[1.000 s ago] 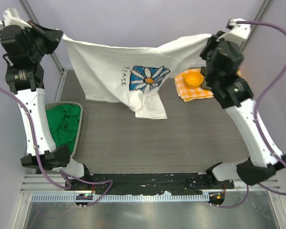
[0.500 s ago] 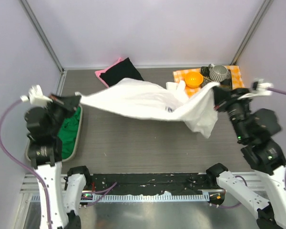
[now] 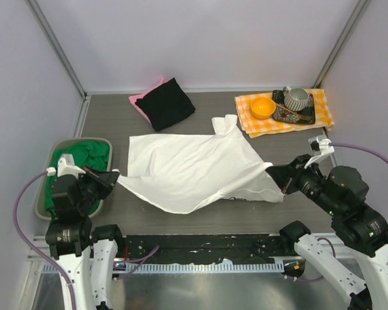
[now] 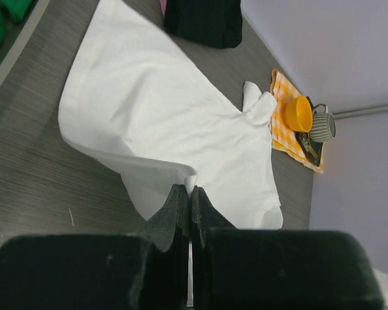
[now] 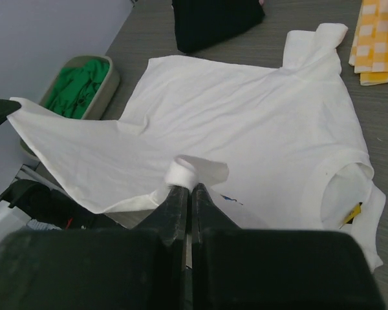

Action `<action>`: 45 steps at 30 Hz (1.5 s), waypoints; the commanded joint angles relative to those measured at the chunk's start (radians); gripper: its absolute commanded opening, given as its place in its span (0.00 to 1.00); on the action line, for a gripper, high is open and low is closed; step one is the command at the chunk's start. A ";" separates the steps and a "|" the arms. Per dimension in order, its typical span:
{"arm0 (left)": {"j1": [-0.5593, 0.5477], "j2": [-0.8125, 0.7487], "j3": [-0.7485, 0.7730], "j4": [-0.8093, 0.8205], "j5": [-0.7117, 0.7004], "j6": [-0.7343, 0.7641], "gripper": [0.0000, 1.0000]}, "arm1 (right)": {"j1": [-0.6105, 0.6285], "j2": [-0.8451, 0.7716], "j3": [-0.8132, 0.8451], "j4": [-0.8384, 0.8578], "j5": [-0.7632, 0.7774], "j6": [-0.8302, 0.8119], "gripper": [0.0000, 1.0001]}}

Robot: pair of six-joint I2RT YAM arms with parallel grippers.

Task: Fold and stack the t-shirts

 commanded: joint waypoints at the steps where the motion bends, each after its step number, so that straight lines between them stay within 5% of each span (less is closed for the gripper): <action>1: -0.019 0.006 0.099 -0.025 0.034 0.044 0.04 | -0.002 0.050 0.033 0.030 -0.116 0.003 0.01; 5: -0.028 -0.017 0.070 -0.006 0.083 0.045 0.37 | -0.002 0.070 0.017 0.013 -0.225 -0.036 0.04; 6: -0.034 -0.023 0.061 0.003 0.095 0.048 0.54 | -0.002 0.062 0.007 0.028 -0.252 -0.042 0.31; 7: -0.039 -0.031 0.050 0.012 0.106 0.048 0.99 | -0.002 0.039 -0.013 0.037 -0.278 -0.048 0.49; 9: -0.051 -0.034 0.055 0.015 0.126 0.055 1.00 | -0.003 0.021 -0.019 0.054 -0.297 -0.057 0.82; 11: -0.054 -0.033 0.084 0.026 0.134 0.058 1.00 | -0.002 0.031 -0.007 0.051 -0.279 -0.066 0.93; 17: -0.054 0.073 0.174 0.212 0.192 -0.017 1.00 | -0.002 0.168 0.042 0.099 -0.185 -0.082 0.96; 23: -0.054 0.367 0.199 0.414 0.240 -0.063 1.00 | 0.000 0.488 0.063 0.209 0.168 -0.068 0.98; 24: -0.056 0.465 0.199 0.452 0.238 -0.060 1.00 | 0.000 0.546 0.120 0.190 0.307 -0.030 0.98; 29: -0.079 0.729 0.222 0.528 0.166 -0.043 1.00 | -0.002 0.832 0.256 0.244 0.533 0.035 1.00; 36: -0.135 1.059 0.322 0.532 0.088 -0.002 0.91 | -0.072 1.185 0.434 0.301 0.519 0.053 0.97; 45: -0.143 1.311 0.438 0.551 0.045 0.041 0.70 | -0.146 1.363 0.513 0.413 0.473 0.069 0.89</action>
